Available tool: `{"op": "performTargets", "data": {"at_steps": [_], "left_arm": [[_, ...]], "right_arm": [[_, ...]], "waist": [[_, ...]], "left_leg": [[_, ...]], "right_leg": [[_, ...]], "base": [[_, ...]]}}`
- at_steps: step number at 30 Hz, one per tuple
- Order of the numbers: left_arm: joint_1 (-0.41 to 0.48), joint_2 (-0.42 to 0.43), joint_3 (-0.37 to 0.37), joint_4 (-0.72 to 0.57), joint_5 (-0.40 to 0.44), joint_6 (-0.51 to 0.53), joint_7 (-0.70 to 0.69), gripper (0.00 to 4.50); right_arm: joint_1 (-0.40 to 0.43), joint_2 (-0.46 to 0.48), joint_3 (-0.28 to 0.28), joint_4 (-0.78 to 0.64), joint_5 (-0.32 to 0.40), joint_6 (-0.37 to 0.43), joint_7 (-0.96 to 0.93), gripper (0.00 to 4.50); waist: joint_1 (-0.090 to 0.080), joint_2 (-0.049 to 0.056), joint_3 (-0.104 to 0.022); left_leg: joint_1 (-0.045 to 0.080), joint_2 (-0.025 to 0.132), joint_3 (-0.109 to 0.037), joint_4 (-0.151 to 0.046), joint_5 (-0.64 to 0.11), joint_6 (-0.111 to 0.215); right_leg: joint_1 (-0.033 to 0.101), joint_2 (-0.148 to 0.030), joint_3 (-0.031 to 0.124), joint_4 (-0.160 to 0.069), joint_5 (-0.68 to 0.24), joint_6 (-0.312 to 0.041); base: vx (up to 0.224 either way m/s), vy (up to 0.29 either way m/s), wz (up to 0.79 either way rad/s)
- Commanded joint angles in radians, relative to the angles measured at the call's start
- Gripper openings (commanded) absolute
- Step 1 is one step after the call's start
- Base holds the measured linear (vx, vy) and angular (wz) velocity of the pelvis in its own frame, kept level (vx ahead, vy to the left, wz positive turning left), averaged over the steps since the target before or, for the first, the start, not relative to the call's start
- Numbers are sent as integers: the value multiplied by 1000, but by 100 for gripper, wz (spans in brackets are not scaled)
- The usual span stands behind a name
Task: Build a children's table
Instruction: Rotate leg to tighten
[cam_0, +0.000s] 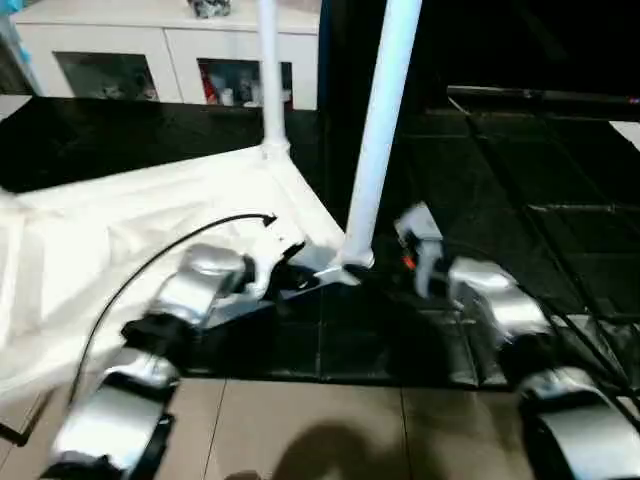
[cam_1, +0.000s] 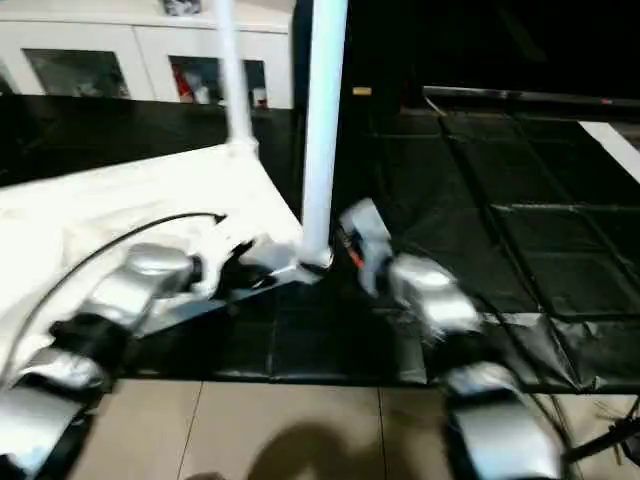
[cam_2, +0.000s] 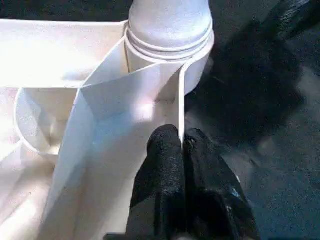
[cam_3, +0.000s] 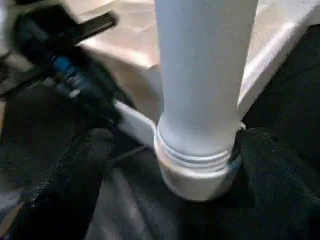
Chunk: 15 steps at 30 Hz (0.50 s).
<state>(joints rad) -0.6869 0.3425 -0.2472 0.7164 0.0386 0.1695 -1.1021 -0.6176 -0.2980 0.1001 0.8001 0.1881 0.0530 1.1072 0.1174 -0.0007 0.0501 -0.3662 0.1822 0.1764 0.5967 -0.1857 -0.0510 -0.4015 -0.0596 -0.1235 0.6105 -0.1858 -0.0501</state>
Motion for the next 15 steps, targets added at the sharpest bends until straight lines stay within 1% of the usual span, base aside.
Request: {"op": "performTargets", "data": {"at_steps": [1,2,3,5,6,7,8,10,12,14,15], "left_arm": [[21,7,-35,-34,-9,-39,-87,0],[26,16,-47,-46,-9,-51,-117,0],[30,25,-59,-56,-8,-61,-142,0],[39,41,-82,-74,-4,-83,-186,0],[50,63,-114,-92,5,-119,-242,0],[53,69,-123,-95,7,-129,-258,0],[57,75,-133,-101,11,-142,-277,0],[63,82,-148,-114,16,-153,-306,0],[66,85,-155,-122,18,-156,-319,0],[69,90,-169,-132,23,-168,-339,0],[69,91,-173,-135,24,-175,-345,0]], "right_arm": [[-3,-38,13,-55,9,-10,90,445],[0,-57,17,-67,10,-16,130,445],[2,-71,22,-78,12,-21,163,445],[8,-96,34,-100,19,-27,221,445],[12,-121,49,-126,31,-29,300,445],[12,-127,52,-131,35,-27,324,445],[10,-135,58,-134,41,-16,363,445],[6,-144,70,-139,48,3,420,445],[5,-148,77,-143,50,10,442,445],[7,-149,95,-150,51,3,486,445],[7,-148,107,-151,55,2,498,429]], "waist": [[11,-3,-68],[15,-2,-69],[17,-3,-69],[24,-4,-69],[30,-5,-69],[33,-5,-70],[36,-5,-68],[40,-4,-67],[45,-2,-66],[50,-3,-66],[50,-3,-66]], "left_leg": [[4,63,-22,-61,-130,88],[7,65,-20,-59,-128,93],[7,66,-20,-59,-127,95],[7,64,-19,-58,-128,101],[7,64,-18,-57,-126,103],[8,64,-19,-56,-126,105],[8,66,-19,-59,-128,103],[12,66,-18,-58,-139,102],[15,70,-19,-61,-155,91],[17,71,-19,-61,-166,80],[16,70,-19,-61,-164,80]], "right_leg": [[65,-111,70,-84,-252,-133],[61,-109,72,-80,-221,-148],[62,-110,72,-79,-214,-151],[62,-110,72,-80,-223,-146],[60,-110,73,-80,-225,-143],[61,-110,73,-78,-224,-142],[58,-109,72,-80,-237,-140],[55,-109,72,-84,-255,-141],[54,-110,72,-85,-277,-144],[53,-111,74,-85,-283,-148],[54,-111,73,-85,-284,-147]], "base": [[0,0,0],[0,0,0],[0,0,0],[0,0,0],[0,0,0],[0,0,0],[0,0,0],[0,0,0],[0,0,0],[0,0,0],[0,0,0]]}}
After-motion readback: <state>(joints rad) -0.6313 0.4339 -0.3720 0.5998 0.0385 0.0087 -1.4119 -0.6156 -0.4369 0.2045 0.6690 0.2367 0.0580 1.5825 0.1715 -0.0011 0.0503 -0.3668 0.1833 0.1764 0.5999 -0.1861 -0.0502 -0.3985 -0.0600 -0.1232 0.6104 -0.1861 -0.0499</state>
